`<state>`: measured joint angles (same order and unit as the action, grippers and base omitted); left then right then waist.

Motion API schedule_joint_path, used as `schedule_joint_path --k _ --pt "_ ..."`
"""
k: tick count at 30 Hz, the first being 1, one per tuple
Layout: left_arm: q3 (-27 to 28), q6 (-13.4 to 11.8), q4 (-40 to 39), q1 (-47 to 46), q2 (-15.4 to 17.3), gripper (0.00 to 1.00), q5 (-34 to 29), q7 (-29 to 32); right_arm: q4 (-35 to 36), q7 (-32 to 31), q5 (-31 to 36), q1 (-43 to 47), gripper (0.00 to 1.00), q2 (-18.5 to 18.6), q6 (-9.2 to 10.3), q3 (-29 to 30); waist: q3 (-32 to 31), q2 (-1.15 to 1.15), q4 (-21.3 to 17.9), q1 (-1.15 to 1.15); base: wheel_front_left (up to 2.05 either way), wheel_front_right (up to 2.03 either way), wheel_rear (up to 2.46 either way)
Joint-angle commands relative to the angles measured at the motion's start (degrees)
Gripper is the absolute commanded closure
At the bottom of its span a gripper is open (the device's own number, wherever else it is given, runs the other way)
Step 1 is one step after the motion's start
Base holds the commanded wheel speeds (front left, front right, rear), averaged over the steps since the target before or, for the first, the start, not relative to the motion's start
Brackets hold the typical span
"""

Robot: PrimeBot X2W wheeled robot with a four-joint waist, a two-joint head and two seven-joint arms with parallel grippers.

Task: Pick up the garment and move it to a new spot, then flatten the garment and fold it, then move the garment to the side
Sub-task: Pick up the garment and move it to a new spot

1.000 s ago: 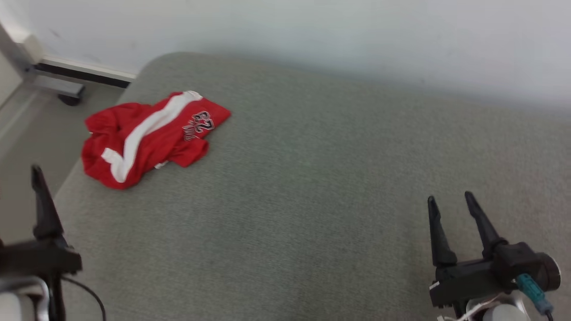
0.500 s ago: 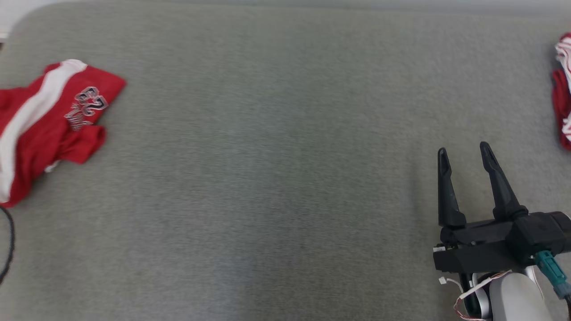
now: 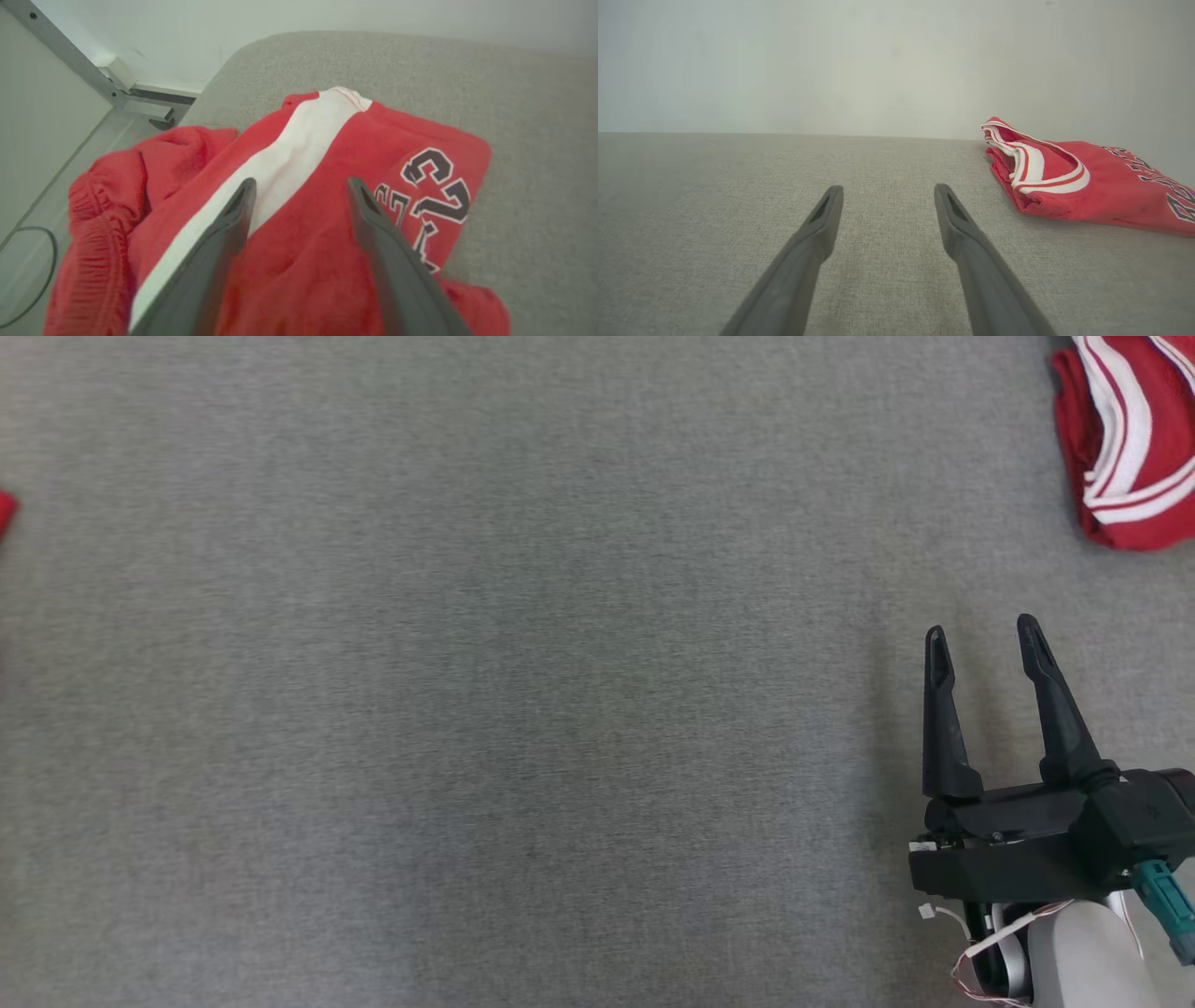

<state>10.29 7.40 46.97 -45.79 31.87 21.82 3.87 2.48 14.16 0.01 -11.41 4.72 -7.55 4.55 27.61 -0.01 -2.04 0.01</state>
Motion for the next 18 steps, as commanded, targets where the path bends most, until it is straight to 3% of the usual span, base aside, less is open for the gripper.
schedule_joint_path --k 1,7,10,12,13,16,18 --pt "-0.99 0.04 1.51 -0.16 0.45 0.00 1.77 2.13 0.27 0.27 0.13 -0.23 0.00 -0.34 0.16 -0.05 1.03 0.01 -1.21 -0.01 0.00 0.00 0.00" --pt "-3.67 -0.04 9.88 -0.42 1.61 0.00 5.23 14.76 0.87 -0.40 0.35 -0.43 0.00 0.00 0.16 -0.21 0.81 0.01 -1.30 -0.01 0.00 0.00 0.00" --pt "-4.70 -0.02 10.31 -1.21 1.09 0.00 6.35 14.71 1.34 -0.77 0.30 -0.11 0.00 0.27 0.16 -0.05 0.68 0.01 -1.14 -0.01 0.00 0.00 0.00" --pt "-5.47 -0.01 10.67 -1.19 0.99 0.72 6.46 13.85 1.49 -0.92 0.34 0.21 0.00 0.40 0.16 0.13 0.34 0.01 -0.99 -0.01 0.00 0.00 0.00" --pt "-5.68 -0.02 10.99 -1.17 1.05 1.00 6.49 13.25 1.56 -1.04 0.39 0.32 0.00 0.50 0.16 0.16 0.16 0.01 -0.91 -0.01 0.00 0.00 0.00" --pt "-5.54 -0.17 11.31 -1.73 1.65 1.00 6.34 9.48 1.67 -1.34 0.17 0.31 0.00 0.64 0.16 0.08 -0.62 0.01 -0.52 -0.01 0.00 0.00 0.00" --pt "-4.39 -0.84 10.35 -3.33 1.78 1.00 6.86 3.90 1.65 -1.35 -0.23 0.44 0.00 0.60 0.16 0.13 -1.35 0.01 -0.09 -0.01 0.00 0.00 0.00"
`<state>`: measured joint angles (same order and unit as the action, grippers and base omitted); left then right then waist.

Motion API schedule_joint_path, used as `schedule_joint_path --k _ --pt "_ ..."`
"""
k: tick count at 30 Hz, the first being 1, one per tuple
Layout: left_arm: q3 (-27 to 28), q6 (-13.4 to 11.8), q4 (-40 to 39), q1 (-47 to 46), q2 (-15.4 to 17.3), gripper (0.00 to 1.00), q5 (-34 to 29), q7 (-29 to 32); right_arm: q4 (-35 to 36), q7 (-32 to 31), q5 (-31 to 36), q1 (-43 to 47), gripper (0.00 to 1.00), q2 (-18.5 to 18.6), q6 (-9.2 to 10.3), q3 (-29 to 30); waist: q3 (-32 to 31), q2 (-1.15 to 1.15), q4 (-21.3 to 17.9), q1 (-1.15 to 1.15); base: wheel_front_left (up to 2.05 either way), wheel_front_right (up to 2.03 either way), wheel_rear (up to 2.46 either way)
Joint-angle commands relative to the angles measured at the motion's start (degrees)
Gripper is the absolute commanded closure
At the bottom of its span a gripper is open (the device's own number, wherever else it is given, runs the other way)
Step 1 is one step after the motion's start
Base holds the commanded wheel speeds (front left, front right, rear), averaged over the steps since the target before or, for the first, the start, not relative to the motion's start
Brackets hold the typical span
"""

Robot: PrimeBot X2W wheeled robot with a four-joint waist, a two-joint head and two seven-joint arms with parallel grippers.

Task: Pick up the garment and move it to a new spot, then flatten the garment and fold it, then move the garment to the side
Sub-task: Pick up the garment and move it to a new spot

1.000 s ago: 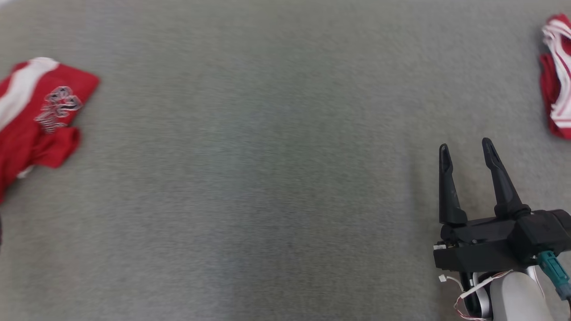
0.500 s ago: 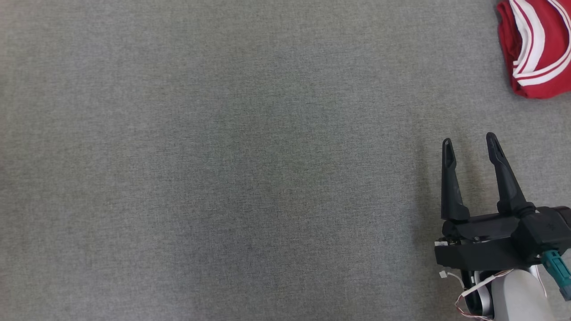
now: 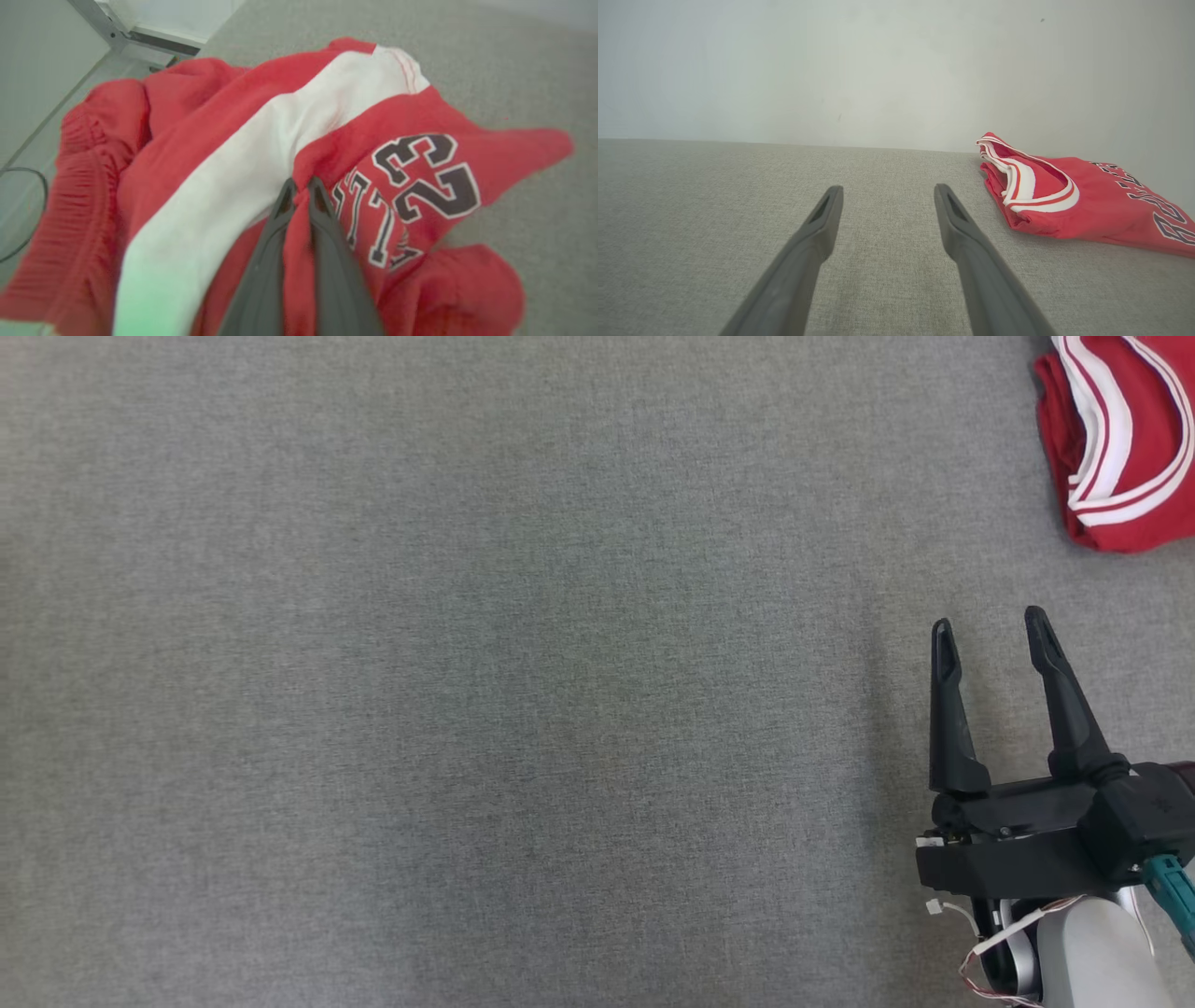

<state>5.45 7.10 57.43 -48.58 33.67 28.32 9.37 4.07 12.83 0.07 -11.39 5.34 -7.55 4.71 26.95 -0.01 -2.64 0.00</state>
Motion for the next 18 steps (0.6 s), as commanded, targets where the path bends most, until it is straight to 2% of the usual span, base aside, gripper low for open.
schedule_joint_path --k 1,4,10,18 --pt "0.66 -0.97 -0.62 -1.20 0.27 1.00 0.00 -4.50 -0.10 -0.01 -0.71 0.49 0.00 -0.08 0.16 -0.22 -1.14 0.01 0.67 0.00 0.00 0.00 0.00" --pt "-0.15 -1.46 -1.68 -2.14 0.47 1.00 -1.84 -11.81 -0.73 0.01 -1.45 0.68 0.00 -0.23 0.16 -0.46 -2.70 0.01 1.25 0.00 0.00 0.00 0.00" --pt "-2.31 -0.55 -4.33 -5.40 0.00 1.00 -3.68 -19.07 -2.42 0.33 -2.36 1.18 0.00 -0.59 0.16 -0.88 -5.79 0.01 2.07 0.00 0.00 0.00 0.00" --pt "-8.98 0.18 -14.21 -10.12 -2.12 1.00 -6.36 -21.10 -6.03 1.36 -4.22 1.98 0.00 -1.48 0.16 -1.32 -10.66 0.01 1.04 0.00 0.00 0.00 0.00"
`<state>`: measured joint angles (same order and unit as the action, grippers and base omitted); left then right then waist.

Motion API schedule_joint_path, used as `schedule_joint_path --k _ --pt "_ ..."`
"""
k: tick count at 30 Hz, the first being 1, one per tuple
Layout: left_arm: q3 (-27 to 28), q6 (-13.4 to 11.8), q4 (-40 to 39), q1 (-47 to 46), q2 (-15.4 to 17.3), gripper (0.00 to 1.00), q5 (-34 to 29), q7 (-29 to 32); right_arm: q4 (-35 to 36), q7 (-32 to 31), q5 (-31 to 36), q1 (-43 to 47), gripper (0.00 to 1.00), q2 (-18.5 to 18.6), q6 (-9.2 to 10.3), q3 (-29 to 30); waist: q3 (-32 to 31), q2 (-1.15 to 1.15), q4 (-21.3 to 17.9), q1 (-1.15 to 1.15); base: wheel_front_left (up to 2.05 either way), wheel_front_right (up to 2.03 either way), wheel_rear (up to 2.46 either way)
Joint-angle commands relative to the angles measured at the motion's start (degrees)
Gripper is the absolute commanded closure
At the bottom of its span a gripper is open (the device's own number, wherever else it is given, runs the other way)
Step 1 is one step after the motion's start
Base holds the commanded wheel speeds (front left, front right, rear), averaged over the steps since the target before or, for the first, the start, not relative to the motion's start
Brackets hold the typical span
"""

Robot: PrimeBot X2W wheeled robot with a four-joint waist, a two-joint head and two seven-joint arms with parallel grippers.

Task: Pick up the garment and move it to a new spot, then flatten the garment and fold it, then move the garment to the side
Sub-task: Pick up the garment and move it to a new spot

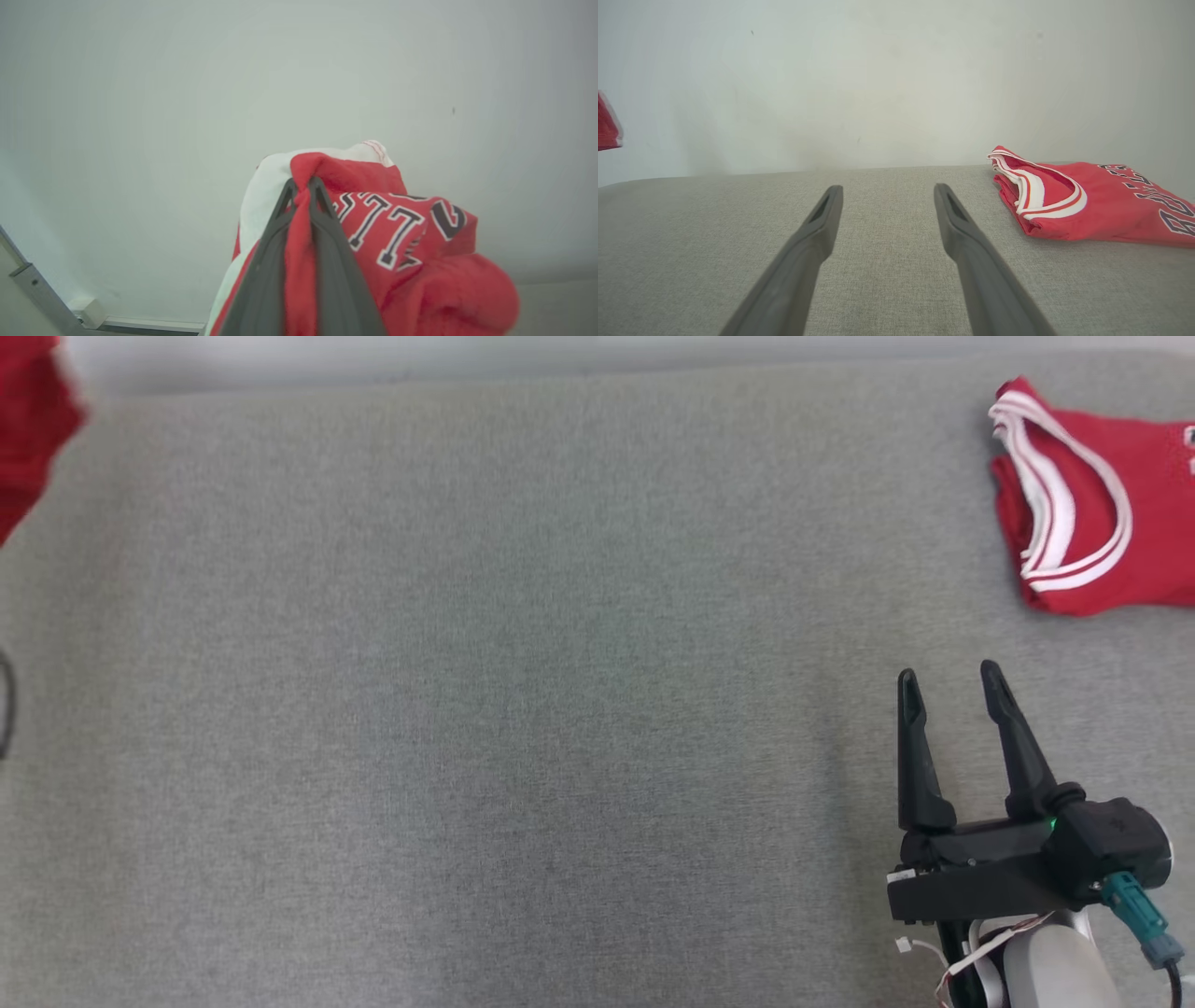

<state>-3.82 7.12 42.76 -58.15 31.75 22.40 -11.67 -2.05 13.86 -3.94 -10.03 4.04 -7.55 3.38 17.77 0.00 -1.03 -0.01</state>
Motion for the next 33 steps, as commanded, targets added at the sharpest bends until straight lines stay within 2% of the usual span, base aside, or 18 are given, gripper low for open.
schedule_joint_path --k 1,9,16,21,26,33 --pt "-0.59 0.19 -1.24 -0.70 -0.66 1.00 -0.80 0.32 -0.34 0.39 -0.31 0.67 0.00 -0.28 0.16 -0.17 -1.96 0.00 -0.95 0.01 0.00 0.00 0.00" --pt "-5.89 -0.11 -17.60 1.36 -4.53 1.00 -1.15 6.08 -3.41 1.24 -2.12 1.09 0.00 -1.08 0.16 -0.71 -4.84 0.00 -4.99 0.01 0.00 0.00 0.00" --pt "-10.21 -2.39 -27.19 6.82 -10.92 1.00 -0.28 9.20 -5.04 1.37 -4.97 0.79 0.00 -1.26 0.16 -2.16 -6.93 0.00 -9.42 0.01 0.00 0.00 0.00" --pt "-14.15 -3.79 -29.43 13.44 -16.99 1.00 0.81 9.25 -5.59 1.37 -6.89 1.74 0.00 -1.23 0.16 -3.43 -8.22 0.00 -11.97 0.01 0.00 0.00 0.00" --pt "-17.66 -3.97 -29.21 19.03 -20.95 1.00 1.62 8.39 -5.49 1.38 -7.19 2.27 0.00 -1.24 0.16 -3.35 -7.90 0.00 -13.02 0.01 0.00 0.00 0.00" --pt "-21.67 -3.35 -23.09 24.24 -23.53 1.00 1.28 6.47 -5.83 1.39 -7.38 1.88 0.00 -1.27 0.16 -4.38 -7.03 0.00 -13.86 0.01 0.00 0.00 0.00"
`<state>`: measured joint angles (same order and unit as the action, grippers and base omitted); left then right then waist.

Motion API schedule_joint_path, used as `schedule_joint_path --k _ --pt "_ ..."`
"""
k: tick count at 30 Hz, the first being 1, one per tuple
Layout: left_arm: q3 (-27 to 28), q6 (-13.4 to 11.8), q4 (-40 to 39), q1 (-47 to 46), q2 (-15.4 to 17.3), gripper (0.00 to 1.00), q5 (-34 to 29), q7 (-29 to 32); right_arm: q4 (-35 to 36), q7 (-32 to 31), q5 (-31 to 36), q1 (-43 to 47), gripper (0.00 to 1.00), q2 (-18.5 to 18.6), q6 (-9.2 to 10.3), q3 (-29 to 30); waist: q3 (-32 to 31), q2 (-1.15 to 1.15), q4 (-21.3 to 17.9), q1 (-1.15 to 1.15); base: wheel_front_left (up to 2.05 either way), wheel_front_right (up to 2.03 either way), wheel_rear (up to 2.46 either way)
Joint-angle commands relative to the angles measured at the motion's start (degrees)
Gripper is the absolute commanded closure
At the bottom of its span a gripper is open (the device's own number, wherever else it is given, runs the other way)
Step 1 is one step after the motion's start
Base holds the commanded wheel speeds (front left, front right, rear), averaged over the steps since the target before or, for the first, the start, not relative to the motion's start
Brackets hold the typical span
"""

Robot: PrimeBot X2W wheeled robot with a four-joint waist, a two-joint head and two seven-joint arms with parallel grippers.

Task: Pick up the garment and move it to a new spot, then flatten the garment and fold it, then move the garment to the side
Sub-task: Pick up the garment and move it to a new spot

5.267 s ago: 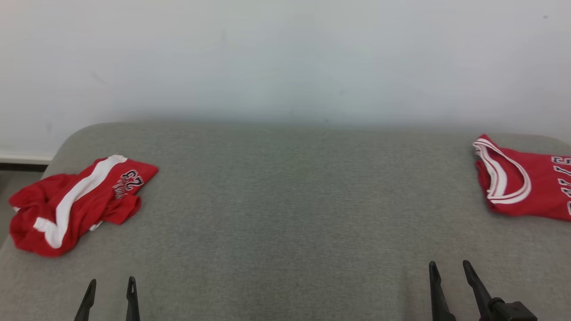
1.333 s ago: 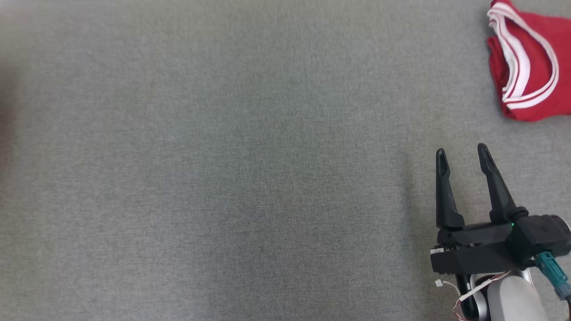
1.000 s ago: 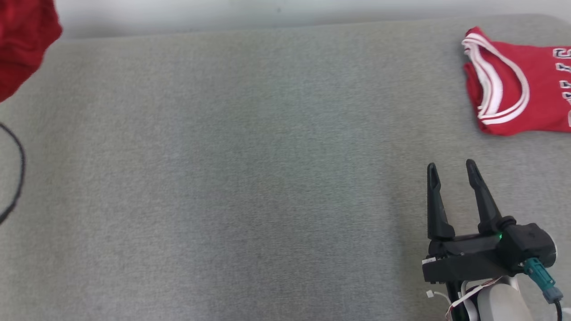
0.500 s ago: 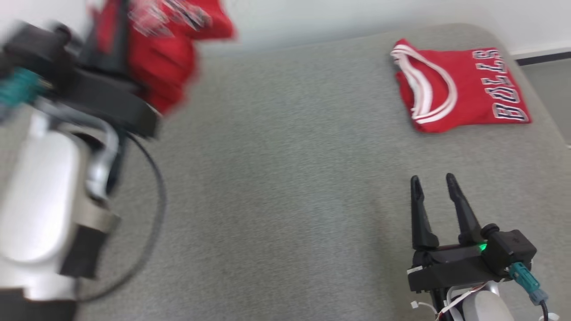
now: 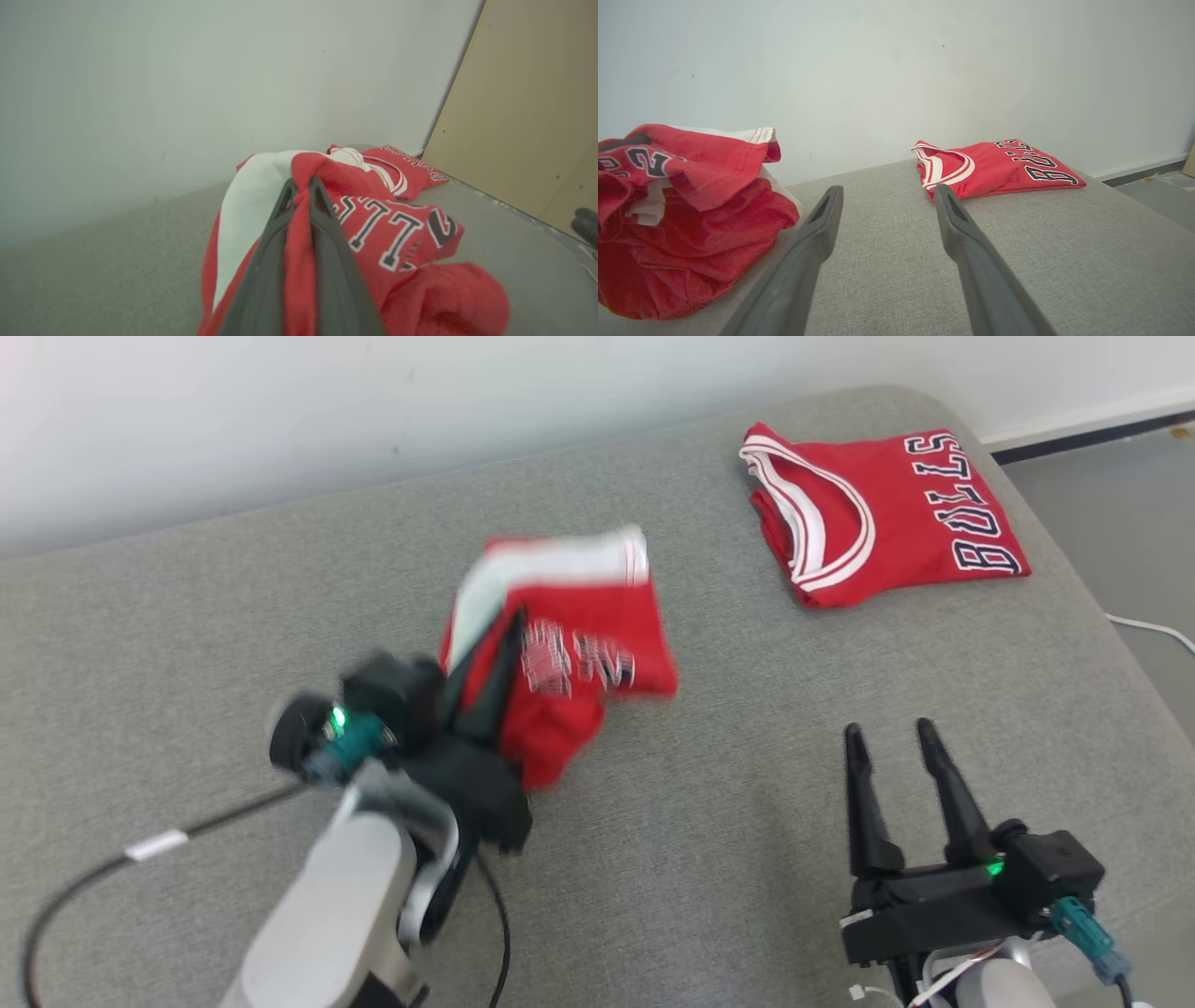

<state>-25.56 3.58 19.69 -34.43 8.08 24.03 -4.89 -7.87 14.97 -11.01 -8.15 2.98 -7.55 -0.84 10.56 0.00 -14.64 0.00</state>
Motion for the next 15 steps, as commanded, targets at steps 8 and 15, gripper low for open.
schedule_joint_path --k 8,15 --pt "-2.84 1.39 11.49 3.36 -1.75 0.00 -0.33 -5.17 -0.73 0.28 -0.90 -0.25 0.00 -0.18 0.16 -1.39 -0.42 0.00 -0.71 0.00 0.00 0.00 0.00" --pt "-2.45 1.14 8.50 2.08 -2.99 0.00 0.30 -9.08 -0.56 0.27 0.43 1.77 0.00 -0.19 0.16 0.70 -3.48 0.00 2.90 0.00 0.00 0.00 0.00"
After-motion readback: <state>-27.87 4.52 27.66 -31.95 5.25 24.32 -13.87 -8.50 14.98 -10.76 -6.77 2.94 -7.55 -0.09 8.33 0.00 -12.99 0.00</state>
